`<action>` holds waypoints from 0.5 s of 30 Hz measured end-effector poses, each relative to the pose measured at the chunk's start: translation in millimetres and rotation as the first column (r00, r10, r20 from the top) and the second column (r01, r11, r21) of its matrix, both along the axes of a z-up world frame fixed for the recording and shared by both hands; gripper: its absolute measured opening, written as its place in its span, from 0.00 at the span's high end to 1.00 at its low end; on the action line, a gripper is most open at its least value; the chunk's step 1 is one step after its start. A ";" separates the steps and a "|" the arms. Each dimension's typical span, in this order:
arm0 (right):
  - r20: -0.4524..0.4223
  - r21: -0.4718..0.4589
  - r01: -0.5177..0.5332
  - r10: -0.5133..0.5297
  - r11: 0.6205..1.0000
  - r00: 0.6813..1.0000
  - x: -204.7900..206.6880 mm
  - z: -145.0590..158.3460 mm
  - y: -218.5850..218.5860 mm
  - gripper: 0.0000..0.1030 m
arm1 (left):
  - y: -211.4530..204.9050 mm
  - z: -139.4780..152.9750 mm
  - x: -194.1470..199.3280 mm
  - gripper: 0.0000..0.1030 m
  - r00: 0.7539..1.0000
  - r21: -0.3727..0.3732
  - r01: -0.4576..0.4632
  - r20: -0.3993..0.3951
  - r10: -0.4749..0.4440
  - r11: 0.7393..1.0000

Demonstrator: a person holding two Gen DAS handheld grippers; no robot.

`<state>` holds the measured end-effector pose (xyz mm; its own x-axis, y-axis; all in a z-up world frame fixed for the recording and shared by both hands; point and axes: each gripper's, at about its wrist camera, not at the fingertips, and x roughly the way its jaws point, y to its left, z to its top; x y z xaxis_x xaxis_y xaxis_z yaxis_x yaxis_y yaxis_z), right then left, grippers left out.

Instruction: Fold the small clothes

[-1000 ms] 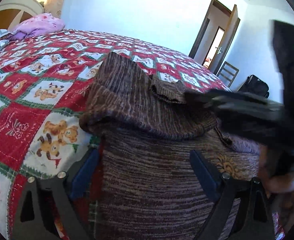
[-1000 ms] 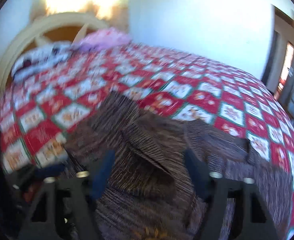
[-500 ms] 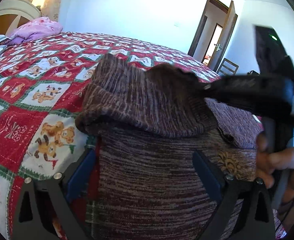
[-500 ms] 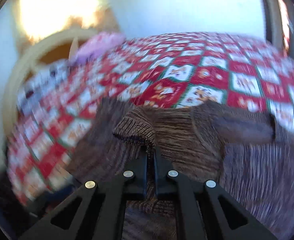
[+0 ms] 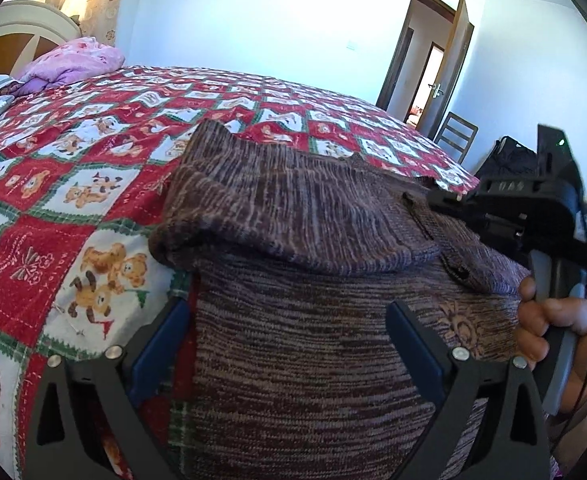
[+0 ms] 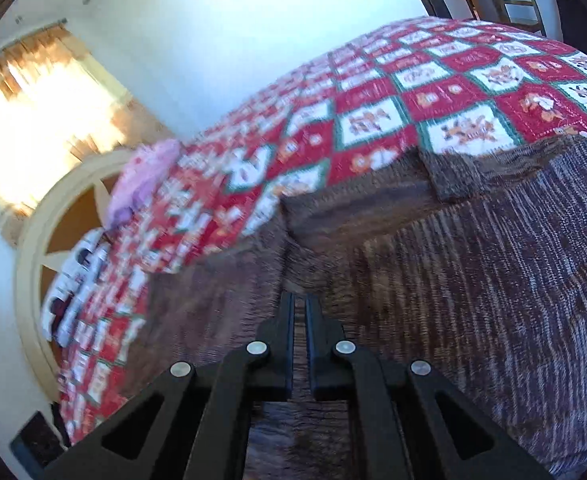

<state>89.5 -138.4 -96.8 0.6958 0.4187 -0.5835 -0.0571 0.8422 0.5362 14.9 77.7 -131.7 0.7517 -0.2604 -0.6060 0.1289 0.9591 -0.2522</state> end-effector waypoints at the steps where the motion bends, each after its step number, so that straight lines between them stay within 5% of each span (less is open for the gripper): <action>1: 0.003 0.012 -0.012 0.012 1.000 1.000 0.1 2.4 1.5 0.94 | -0.5 -0.1 0.2 0.01 1.000 0.003 0.001 0.000 -0.001 1.000; 3: -0.010 0.030 -0.062 0.063 0.998 0.998 3.8 5.5 10.2 0.80 | -1.3 -0.1 1.0 0.01 1.000 0.012 0.001 0.001 -0.001 1.000; 5: -0.011 -0.001 -0.081 0.081 0.997 0.997 6.3 5.3 21.6 0.36 | -1.3 -0.1 1.9 0.01 1.000 0.009 0.001 0.001 -0.001 1.000; 9: -0.031 -0.113 -0.082 0.079 0.990 0.996 14.9 -3.9 38.7 0.34 | -1.5 0.2 1.3 0.01 1.000 0.008 0.001 0.001 -0.001 1.000; 15: -0.045 -0.259 -0.160 0.154 0.953 0.987 18.6 -9.6 70.9 0.64 | -1.7 0.2 1.4 0.00 1.000 0.010 0.004 0.002 -0.004 1.000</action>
